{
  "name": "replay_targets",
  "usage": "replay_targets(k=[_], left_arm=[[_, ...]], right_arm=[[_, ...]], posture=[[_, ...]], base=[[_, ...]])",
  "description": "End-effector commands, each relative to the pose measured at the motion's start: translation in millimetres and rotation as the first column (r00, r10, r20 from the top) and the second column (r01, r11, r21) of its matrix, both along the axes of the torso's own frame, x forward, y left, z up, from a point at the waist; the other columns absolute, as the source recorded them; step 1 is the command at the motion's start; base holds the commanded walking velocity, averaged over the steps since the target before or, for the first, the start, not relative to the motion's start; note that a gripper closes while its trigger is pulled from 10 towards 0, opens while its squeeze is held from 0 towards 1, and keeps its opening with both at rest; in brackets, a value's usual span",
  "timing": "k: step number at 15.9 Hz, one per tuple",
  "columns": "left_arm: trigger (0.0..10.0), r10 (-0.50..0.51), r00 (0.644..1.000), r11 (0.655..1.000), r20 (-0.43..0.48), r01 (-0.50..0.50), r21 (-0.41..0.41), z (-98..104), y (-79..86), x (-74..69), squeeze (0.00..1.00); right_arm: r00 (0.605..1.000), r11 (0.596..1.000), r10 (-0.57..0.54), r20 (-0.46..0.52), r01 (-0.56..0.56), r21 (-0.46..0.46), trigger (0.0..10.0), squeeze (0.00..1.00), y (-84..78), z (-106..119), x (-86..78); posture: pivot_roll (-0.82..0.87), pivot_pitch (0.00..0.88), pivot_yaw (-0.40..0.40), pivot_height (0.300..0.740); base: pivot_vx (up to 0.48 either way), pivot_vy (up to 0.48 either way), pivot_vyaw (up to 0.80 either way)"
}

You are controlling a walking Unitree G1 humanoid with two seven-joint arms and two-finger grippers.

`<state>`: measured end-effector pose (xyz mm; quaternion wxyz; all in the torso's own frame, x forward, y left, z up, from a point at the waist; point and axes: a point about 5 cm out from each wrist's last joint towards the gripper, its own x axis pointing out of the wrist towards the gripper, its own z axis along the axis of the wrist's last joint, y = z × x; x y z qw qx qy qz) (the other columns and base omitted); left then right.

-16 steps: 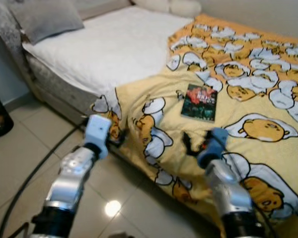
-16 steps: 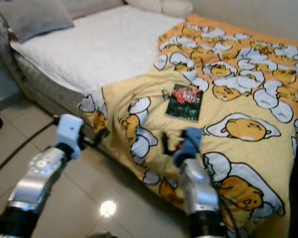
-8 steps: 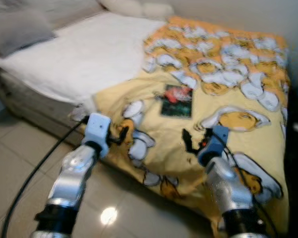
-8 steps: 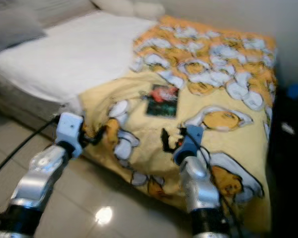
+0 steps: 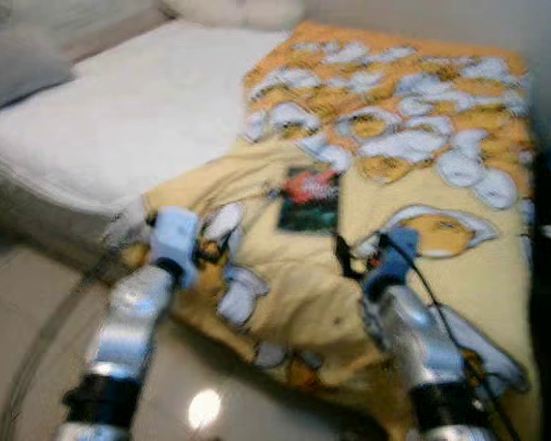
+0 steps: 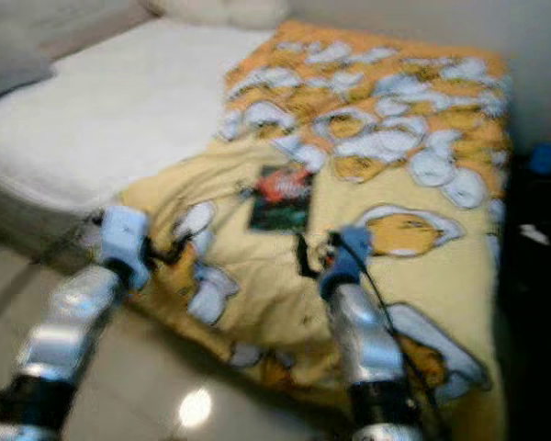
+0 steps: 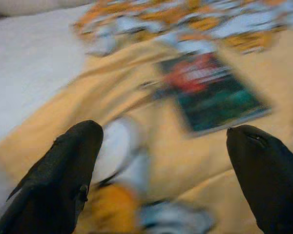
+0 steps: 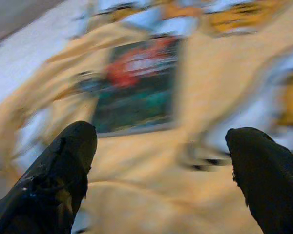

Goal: Clean up the room

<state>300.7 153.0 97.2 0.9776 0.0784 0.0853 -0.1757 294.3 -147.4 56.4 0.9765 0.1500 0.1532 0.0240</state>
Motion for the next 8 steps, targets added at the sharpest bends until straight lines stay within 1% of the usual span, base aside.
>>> replay_targets(k=[1,3,5,8], left_arm=[[10.0,0.019,1.000,1.000,0.013,-0.020,0.017,3.8,9.6,1.6,0.00],[10.0,0.018,1.000,1.000,0.011,-0.018,0.016,3.4,9.4,2.1,0.00],[10.0,0.017,1.000,1.000,0.011,-0.017,0.014,3.3,8.5,2.7,0.00],[10.0,0.017,1.000,1.000,0.011,-0.017,0.014,3.0,7.7,2.6,0.00]], right_arm=[[1.000,1.000,0.011,0.011,-0.011,0.002,10.0,0.00,5.6,2.7,2.7],[1.000,1.000,0.014,0.015,-0.014,-0.005,10.0,0.00,5.6,3.2,3.1],[1.000,1.000,0.012,0.022,-0.011,-0.014,10.0,0.00,4.1,4.2,3.2],[1.000,1.000,0.011,0.027,-0.010,-0.025,10.0,0.00,2.5,4.7,3.1]], posture=[[0.05,0.000,0.016,0.740],[0.05,0.000,0.017,0.740],[0.04,0.000,0.017,0.740],[0.05,0.000,0.014,0.740]], base=[[0.319,0.000,0.00],[0.321,0.000,0.00],[0.321,0.000,-0.80],[0.321,0.000,0.00]])
